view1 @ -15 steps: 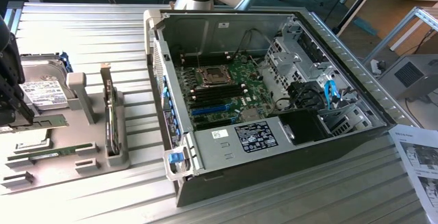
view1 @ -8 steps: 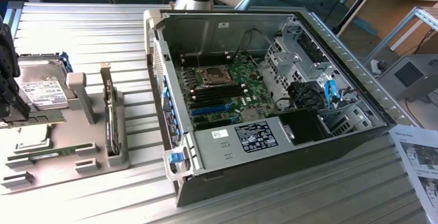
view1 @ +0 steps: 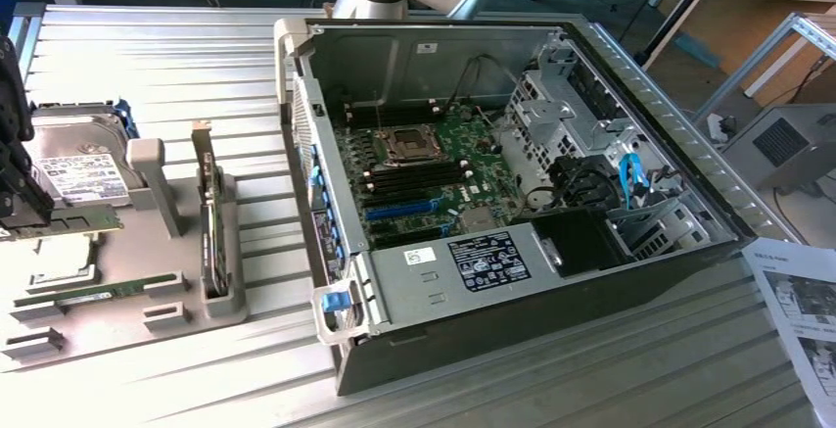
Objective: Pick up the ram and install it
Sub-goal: 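Pick up the ram and move it above insertion slot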
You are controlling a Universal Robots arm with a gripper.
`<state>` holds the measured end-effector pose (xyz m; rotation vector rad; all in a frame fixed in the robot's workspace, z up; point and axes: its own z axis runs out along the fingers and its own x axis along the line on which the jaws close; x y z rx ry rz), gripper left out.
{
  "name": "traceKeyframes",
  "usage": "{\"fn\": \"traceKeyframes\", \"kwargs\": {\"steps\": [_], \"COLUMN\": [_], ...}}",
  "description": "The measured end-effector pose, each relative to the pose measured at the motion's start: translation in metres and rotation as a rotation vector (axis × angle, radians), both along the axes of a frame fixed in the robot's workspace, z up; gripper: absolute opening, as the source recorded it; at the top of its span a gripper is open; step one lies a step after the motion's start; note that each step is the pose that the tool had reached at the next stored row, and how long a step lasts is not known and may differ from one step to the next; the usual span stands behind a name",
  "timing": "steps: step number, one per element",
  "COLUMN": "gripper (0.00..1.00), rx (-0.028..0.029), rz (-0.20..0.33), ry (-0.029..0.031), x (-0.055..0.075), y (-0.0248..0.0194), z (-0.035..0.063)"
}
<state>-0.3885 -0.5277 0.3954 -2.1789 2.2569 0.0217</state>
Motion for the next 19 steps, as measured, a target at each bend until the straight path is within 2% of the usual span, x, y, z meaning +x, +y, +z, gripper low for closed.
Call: {"fn": "traceKeyframes", "kwargs": {"steps": [6,19], "gripper": [0.12,0.12], "rx": [-0.0001,0.0000], "rz": [0.000,0.000], "ry": [0.0001,0.0000], "x": [0.002,0.025], "y": [0.0000,0.0000], "z": [0.0001,0.0000]}}
